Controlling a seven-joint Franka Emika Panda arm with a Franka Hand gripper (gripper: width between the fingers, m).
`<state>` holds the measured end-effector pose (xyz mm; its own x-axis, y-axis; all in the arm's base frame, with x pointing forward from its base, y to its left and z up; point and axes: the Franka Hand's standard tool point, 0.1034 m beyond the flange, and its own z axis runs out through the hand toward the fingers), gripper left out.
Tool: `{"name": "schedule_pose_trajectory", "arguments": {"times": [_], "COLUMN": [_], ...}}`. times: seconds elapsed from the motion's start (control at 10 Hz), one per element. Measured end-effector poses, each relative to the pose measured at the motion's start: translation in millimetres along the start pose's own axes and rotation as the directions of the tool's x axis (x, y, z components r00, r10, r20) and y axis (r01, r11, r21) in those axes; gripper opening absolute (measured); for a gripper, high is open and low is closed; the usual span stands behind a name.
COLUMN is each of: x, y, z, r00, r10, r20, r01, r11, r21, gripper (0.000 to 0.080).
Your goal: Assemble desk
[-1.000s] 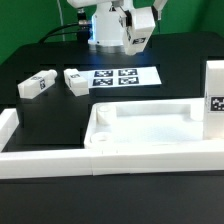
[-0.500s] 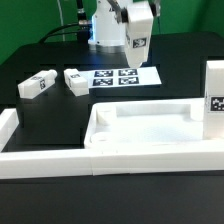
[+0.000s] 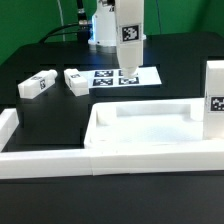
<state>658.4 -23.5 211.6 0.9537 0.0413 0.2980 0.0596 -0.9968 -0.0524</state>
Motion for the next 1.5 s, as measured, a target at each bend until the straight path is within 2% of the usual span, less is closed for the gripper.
{"name": "schedule_pose_trajectory", "arguments": {"times": [0.1,0.2,0.3,0.4,0.6,0.7,0.8,1.0,1.1,1.3,1.5], "x": [1.0,-21.8,-45.3,-51.2,-54.0,-52.5,-47.5,-47.3,-42.3,-33.2,-33.8], "y": [5.1,15.1,22.5,32.0,44.8,44.1,37.1,41.3,50.4,64.6,66.2], "z": [2.2,16.9,29.7,34.0,35.1,34.0,27.3,28.6,22.0,11.7,12.6], "r00": [0.999,0.996,0.997,0.996,0.996,0.996,0.998,0.998,0.996,0.986,0.984], "r10": [-0.006,-0.011,-0.008,-0.015,-0.001,0.009,0.026,0.020,0.007,0.018,0.037], "r20": [-0.048,-0.089,-0.079,-0.085,-0.086,-0.087,-0.053,-0.064,-0.088,-0.165,-0.173], "r01": [0.005,0.007,0.004,0.010,-0.005,-0.014,-0.028,-0.023,-0.011,-0.027,-0.046], "r11": [1.000,0.999,0.999,0.998,0.998,0.998,0.999,0.999,0.999,0.998,0.998], "r21": [-0.019,-0.042,-0.051,-0.058,-0.061,-0.059,-0.037,-0.043,-0.036,-0.052,-0.048], "gripper": [0.0290,0.0290,0.0290,0.0290,0.0290,0.0290,0.0290,0.0290,0.0290,0.0290,0.0290]}}
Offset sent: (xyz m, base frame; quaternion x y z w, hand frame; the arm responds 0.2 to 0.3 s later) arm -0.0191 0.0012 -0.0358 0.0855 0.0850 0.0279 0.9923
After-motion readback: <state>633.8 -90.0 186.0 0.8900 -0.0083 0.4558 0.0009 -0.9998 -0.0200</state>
